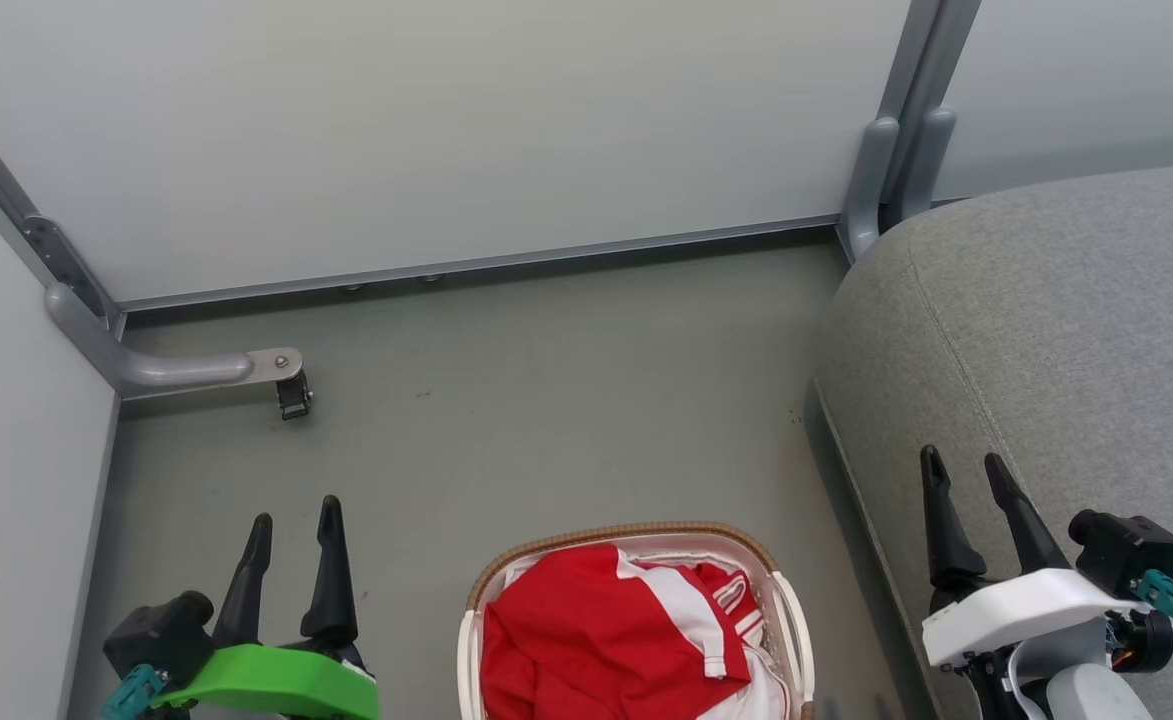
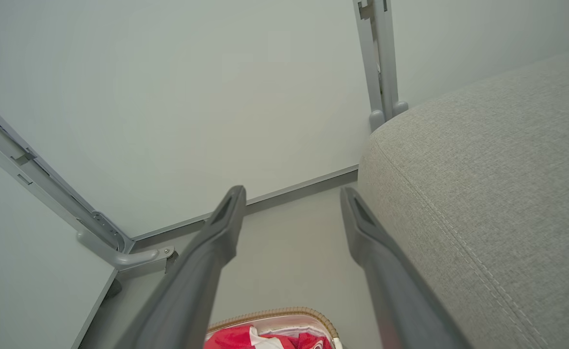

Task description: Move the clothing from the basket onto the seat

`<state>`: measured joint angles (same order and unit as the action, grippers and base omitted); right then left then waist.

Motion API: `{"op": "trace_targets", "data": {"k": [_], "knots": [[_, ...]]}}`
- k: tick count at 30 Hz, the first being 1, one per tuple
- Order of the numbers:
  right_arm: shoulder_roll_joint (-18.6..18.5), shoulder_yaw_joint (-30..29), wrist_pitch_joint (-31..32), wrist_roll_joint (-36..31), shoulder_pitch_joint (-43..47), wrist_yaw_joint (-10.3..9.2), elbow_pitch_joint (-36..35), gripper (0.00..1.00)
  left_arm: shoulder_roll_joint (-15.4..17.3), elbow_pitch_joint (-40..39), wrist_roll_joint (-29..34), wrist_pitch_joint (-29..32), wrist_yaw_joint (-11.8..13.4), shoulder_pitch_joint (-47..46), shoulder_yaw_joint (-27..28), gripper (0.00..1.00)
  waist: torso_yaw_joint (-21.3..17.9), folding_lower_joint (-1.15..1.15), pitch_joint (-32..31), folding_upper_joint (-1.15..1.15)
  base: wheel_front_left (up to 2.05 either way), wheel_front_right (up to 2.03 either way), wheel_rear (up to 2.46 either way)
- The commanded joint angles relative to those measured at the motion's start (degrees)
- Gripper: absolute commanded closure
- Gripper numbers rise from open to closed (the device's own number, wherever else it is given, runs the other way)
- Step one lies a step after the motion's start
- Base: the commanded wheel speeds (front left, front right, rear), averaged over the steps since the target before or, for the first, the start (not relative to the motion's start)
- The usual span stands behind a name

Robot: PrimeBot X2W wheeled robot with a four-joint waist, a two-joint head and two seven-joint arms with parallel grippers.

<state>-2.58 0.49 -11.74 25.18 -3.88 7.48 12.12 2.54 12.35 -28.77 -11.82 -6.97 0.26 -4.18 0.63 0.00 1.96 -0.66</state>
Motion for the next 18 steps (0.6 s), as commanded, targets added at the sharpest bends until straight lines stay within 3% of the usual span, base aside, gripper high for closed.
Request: {"op": "trace_targets", "data": {"k": [1, 18], "knots": [[-0.3, 0.0, -0.6, -1.5, 0.5, 0.02, -0.4, 0.00, 0.4, 0.0, 1.1, -0.6, 0.3, 0.5, -0.3, 0.00, 0.1, 0.00, 0.0, 0.51, 0.00, 0.00, 0.00], [-0.4, 1.4, -2.5, -9.9, 1.1, 0.02, 0.0, 0.00, 0.5, 1.3, 7.2, -2.5, 0.5, 1.7, -1.0, 0.00, 0.7, 0.00, -0.4, 0.60, 0.00, 0.00, 0.00]]}}
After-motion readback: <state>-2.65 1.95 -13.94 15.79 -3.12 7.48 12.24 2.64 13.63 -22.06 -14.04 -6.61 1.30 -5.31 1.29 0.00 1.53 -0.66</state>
